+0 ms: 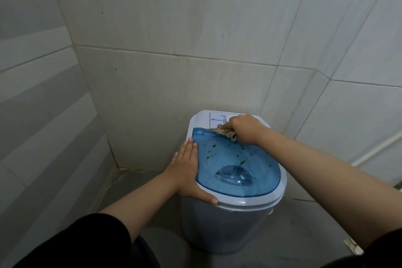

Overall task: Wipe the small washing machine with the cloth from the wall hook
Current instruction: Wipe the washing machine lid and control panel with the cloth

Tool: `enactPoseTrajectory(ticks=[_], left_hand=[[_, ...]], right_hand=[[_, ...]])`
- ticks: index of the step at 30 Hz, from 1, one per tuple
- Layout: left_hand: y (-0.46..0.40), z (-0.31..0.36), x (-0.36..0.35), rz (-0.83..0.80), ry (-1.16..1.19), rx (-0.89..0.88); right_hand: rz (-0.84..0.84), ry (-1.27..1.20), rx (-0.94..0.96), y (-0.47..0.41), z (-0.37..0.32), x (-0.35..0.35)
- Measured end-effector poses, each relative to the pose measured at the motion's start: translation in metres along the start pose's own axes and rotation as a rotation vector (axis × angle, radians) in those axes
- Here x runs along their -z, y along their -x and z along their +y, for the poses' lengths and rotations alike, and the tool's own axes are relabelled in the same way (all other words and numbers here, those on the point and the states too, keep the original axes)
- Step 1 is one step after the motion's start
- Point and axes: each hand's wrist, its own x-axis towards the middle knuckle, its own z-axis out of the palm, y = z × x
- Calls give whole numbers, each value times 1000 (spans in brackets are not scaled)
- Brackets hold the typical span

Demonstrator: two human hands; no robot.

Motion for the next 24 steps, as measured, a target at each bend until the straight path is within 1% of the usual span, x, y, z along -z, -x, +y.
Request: enactPoseTrajectory(ticks=[15, 24], left_hand=[[-1, -1, 0, -18, 5, -7], [0, 1, 1, -24, -4, 10]], right_hand=[[46, -110, -19, 8, 36, -15], [110, -90, 9, 11, 50, -22]])
